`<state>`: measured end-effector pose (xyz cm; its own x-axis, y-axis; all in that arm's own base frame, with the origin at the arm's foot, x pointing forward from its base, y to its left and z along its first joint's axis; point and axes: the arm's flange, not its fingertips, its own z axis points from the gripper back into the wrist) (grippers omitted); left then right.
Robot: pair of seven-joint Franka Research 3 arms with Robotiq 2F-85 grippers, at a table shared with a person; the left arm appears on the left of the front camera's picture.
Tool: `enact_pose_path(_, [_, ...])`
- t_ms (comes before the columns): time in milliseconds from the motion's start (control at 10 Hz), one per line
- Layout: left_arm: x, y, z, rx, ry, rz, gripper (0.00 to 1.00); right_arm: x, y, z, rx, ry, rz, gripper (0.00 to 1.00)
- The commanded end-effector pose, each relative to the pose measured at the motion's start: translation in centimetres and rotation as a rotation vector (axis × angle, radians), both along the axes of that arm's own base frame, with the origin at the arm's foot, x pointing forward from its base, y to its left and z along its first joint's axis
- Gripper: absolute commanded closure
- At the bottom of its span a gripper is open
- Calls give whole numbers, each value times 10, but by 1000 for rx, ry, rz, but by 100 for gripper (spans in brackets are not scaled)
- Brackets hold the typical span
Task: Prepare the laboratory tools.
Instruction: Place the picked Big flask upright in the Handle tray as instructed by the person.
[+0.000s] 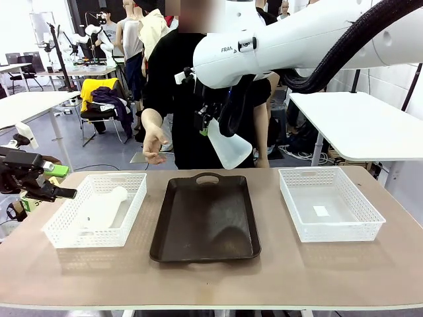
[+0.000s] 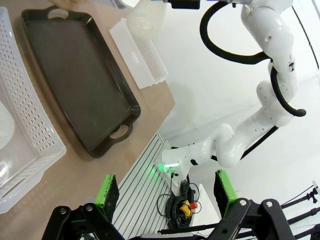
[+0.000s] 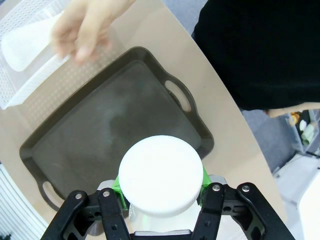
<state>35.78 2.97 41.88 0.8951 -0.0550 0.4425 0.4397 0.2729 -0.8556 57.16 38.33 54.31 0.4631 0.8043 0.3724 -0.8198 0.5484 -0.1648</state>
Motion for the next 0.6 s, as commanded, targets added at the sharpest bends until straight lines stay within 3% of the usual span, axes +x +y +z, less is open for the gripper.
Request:
enact_pose_path(0, [0,1,1,-12,-10,2,0,-2,0,-5,44,-32,54,100])
enact_pose_path(300, [0,1,1,-12,-10,2,0,8,0,-31,159,-48,194,100])
enact_pose_path(500, [0,1,1,-12,-10,2,0,15,7,-52,194,-154,273,100])
